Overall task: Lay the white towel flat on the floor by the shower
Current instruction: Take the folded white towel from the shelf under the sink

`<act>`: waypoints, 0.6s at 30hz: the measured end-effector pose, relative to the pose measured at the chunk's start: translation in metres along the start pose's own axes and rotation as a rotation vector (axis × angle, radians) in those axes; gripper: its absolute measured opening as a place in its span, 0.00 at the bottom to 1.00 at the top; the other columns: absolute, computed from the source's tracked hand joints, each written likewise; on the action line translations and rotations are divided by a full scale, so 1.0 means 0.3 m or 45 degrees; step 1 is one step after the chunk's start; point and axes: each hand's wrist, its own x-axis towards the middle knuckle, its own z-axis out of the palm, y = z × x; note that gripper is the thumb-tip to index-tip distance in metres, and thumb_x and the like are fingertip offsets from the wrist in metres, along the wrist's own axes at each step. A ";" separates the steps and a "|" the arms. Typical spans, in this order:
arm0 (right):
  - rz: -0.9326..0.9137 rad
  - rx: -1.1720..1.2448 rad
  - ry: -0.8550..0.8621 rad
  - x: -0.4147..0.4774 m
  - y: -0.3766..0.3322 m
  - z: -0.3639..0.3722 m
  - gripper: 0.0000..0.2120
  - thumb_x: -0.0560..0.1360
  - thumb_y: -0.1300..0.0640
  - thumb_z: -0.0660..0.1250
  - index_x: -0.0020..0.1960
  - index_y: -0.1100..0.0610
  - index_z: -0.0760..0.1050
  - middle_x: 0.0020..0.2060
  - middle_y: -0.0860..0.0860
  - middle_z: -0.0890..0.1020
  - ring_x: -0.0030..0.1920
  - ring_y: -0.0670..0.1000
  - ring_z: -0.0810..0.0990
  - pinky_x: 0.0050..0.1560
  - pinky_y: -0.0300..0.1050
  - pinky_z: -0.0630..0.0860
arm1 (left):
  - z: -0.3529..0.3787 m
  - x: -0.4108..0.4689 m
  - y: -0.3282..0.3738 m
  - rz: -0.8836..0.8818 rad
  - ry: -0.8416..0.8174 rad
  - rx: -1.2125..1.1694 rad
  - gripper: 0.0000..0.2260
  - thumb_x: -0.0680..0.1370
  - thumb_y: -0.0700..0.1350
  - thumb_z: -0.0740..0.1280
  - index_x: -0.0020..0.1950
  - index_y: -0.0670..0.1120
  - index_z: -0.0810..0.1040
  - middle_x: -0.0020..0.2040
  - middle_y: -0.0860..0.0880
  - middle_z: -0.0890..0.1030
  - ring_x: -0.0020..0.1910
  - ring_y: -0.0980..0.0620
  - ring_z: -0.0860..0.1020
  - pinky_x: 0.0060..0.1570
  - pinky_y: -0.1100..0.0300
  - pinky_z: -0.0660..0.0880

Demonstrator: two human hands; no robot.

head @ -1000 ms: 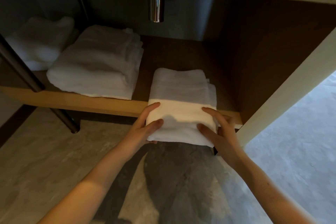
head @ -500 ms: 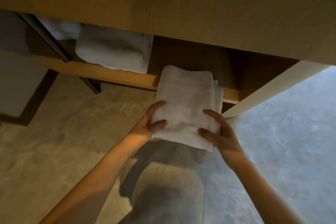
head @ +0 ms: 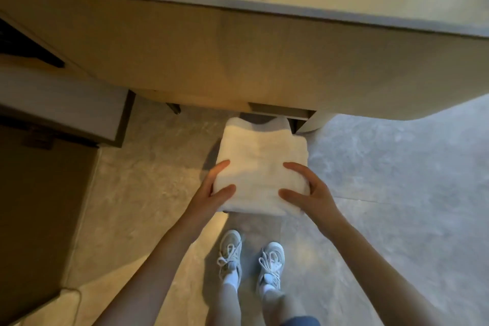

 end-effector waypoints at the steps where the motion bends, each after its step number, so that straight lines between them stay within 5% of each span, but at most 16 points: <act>1: -0.002 -0.012 -0.006 -0.064 -0.054 0.005 0.25 0.69 0.57 0.77 0.62 0.39 0.76 0.57 0.41 0.78 0.55 0.45 0.80 0.50 0.46 0.82 | 0.005 -0.072 0.045 -0.008 -0.005 0.008 0.23 0.77 0.48 0.68 0.65 0.71 0.68 0.65 0.64 0.71 0.55 0.65 0.76 0.43 0.64 0.78; 8: -0.126 -0.017 0.023 -0.563 -0.539 0.048 0.25 0.66 0.60 0.78 0.59 0.41 0.79 0.56 0.47 0.82 0.50 0.44 0.83 0.44 0.36 0.80 | 0.052 -0.579 0.474 0.100 0.024 -0.076 0.22 0.77 0.42 0.69 0.65 0.65 0.72 0.67 0.56 0.71 0.57 0.58 0.78 0.45 0.63 0.79; 13: -0.322 0.020 0.033 -0.741 -0.780 0.072 0.28 0.65 0.57 0.79 0.63 0.44 0.78 0.57 0.51 0.83 0.55 0.53 0.83 0.53 0.49 0.82 | 0.048 -0.777 0.705 0.332 0.001 -0.052 0.23 0.75 0.48 0.70 0.66 0.67 0.71 0.63 0.67 0.71 0.53 0.68 0.77 0.44 0.68 0.78; 18: -0.484 0.030 -0.002 -0.773 -0.951 0.115 0.29 0.66 0.58 0.79 0.64 0.46 0.77 0.56 0.46 0.83 0.55 0.50 0.83 0.50 0.44 0.81 | 0.002 -0.835 0.868 0.558 0.032 0.014 0.22 0.75 0.49 0.70 0.67 0.65 0.71 0.64 0.69 0.69 0.53 0.76 0.73 0.41 0.77 0.73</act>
